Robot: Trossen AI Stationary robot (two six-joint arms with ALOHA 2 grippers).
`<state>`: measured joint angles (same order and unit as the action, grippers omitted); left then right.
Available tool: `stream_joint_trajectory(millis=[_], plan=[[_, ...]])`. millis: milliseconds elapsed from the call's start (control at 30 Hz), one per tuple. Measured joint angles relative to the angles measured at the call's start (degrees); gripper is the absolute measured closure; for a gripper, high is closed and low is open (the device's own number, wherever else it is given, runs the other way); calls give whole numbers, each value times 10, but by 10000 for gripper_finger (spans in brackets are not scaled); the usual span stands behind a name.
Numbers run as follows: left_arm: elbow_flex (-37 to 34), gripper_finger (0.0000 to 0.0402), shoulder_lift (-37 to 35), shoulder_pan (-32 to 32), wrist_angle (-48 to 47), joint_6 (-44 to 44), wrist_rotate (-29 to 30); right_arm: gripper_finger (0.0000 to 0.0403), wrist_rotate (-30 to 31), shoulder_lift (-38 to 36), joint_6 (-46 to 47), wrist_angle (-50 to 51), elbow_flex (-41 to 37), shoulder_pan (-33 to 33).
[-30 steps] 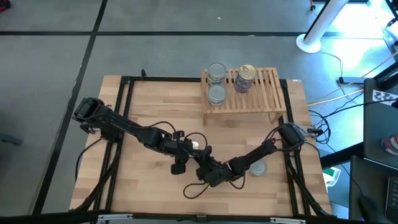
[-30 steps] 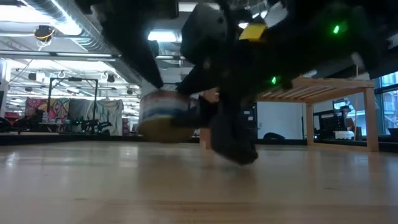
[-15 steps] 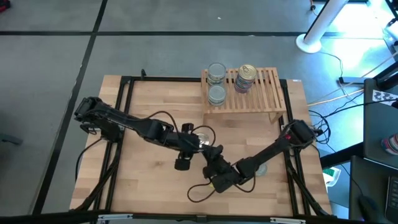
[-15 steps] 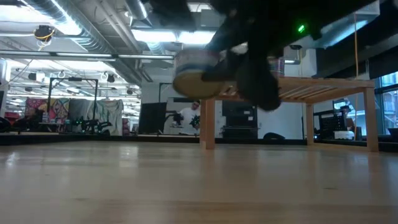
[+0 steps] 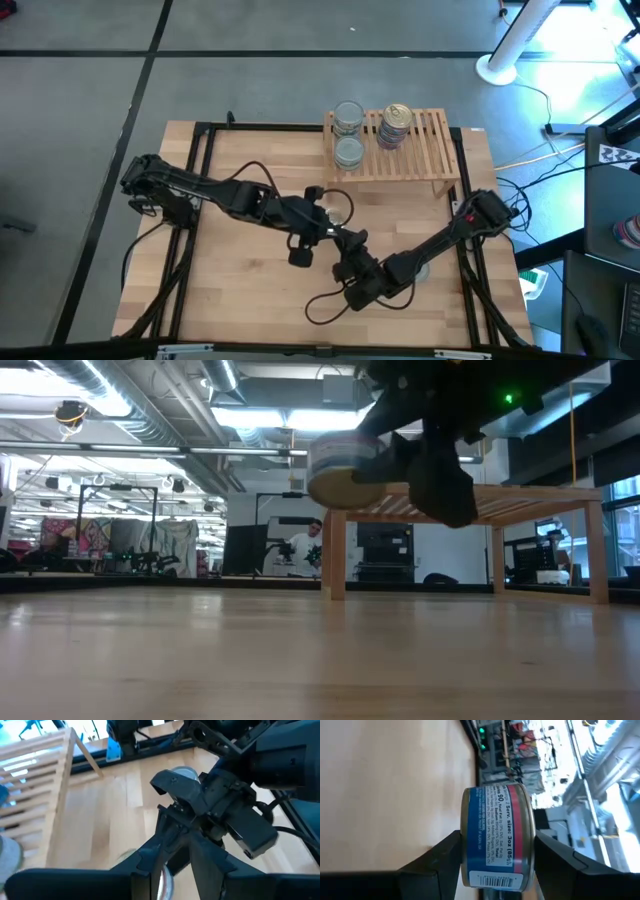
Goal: Stack canned seafood by type on shelf
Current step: Put the blue pink tuna can on the shelf
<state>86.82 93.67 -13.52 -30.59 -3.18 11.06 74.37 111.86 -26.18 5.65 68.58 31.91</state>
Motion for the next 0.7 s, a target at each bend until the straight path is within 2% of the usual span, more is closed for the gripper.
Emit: stream_joint_trajectory(millis=[133,333,700], plan=[[7,311,0,5,3,-21,4,196,21,-15,32,56,0,0],[7,311,0,18,3,-29,8,197,27,-67,133,169,0,2],[7,312,0,46,39,-80,8,195,23,-174,357,485,1,28]])
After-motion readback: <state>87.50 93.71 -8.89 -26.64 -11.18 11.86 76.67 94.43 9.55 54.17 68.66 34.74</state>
